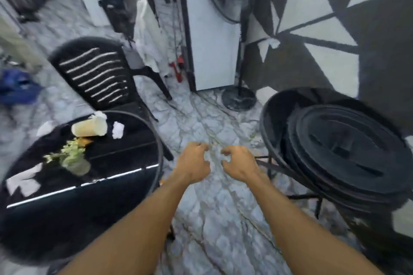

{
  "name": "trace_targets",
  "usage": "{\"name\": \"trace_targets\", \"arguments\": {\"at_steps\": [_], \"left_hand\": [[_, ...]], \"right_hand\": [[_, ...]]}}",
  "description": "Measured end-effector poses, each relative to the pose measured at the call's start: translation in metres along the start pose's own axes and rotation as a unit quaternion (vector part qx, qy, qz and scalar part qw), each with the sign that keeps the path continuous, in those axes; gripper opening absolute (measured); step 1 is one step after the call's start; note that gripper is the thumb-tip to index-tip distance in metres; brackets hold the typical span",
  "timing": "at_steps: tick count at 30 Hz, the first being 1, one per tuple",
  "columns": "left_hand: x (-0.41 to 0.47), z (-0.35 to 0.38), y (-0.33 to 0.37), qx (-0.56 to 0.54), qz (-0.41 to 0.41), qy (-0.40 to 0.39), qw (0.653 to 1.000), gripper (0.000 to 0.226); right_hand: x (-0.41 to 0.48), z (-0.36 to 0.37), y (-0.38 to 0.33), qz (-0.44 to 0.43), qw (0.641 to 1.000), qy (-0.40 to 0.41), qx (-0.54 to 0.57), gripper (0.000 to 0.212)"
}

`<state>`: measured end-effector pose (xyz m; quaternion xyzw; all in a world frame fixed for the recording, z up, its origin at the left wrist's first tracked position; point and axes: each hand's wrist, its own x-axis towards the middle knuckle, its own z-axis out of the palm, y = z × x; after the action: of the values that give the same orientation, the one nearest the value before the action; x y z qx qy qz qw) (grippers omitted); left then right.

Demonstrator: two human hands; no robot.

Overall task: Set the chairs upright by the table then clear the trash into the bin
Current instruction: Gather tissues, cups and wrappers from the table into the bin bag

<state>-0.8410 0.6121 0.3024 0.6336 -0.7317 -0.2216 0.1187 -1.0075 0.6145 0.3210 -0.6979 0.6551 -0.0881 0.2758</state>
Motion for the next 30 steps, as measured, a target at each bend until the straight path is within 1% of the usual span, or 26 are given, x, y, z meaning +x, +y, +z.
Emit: {"name": "trace_targets", "arguments": {"at_steps": [1, 4, 7, 12, 18, 22, 24, 26, 27, 30], "left_hand": [[-0.006, -0.016, -0.029, -0.003, -0.025, 0.020, 0.999, 0.042], [-0.032, -0.055, -0.104, 0.001, -0.091, 0.070, 0.993, 0.025], [-0.053, -0.083, -0.161, 0.007, -0.147, 0.105, 0.983, 0.029], [-0.063, -0.113, -0.222, -0.013, -0.220, 0.140, 0.965, 0.034], [-0.013, -0.135, -0.271, -0.026, -0.267, 0.153, 0.951, 0.037], [0.040, -0.152, -0.301, -0.033, -0.300, 0.154, 0.941, 0.052], [0.064, -0.161, -0.321, -0.021, -0.323, 0.139, 0.936, 0.063], [0.082, -0.167, -0.341, 0.011, -0.337, 0.119, 0.934, 0.073], [0.089, -0.168, -0.351, 0.038, -0.339, 0.108, 0.934, 0.077], [0.104, -0.169, -0.378, 0.130, -0.342, 0.059, 0.929, 0.085]], "right_hand": [[0.013, 0.014, -0.028, -0.020, 1.000, -0.014, 0.000, 0.038], [0.043, 0.057, -0.102, -0.088, 0.995, -0.044, 0.002, 0.037], [0.063, 0.093, -0.165, -0.148, 0.987, -0.067, -0.004, 0.025], [0.099, 0.128, -0.237, -0.220, 0.970, -0.104, -0.008, 0.027], [0.177, 0.160, -0.275, -0.254, 0.958, -0.130, -0.032, 0.031], [0.239, 0.179, -0.291, -0.262, 0.953, -0.147, -0.037, 0.047], [0.265, 0.189, -0.298, -0.265, 0.951, -0.157, -0.038, 0.044], [0.284, 0.200, -0.304, -0.276, 0.946, -0.160, -0.050, 0.035], [0.291, 0.206, -0.307, -0.281, 0.944, -0.163, -0.056, 0.037], [0.306, 0.226, -0.315, -0.296, 0.935, -0.183, -0.071, 0.054]]}}
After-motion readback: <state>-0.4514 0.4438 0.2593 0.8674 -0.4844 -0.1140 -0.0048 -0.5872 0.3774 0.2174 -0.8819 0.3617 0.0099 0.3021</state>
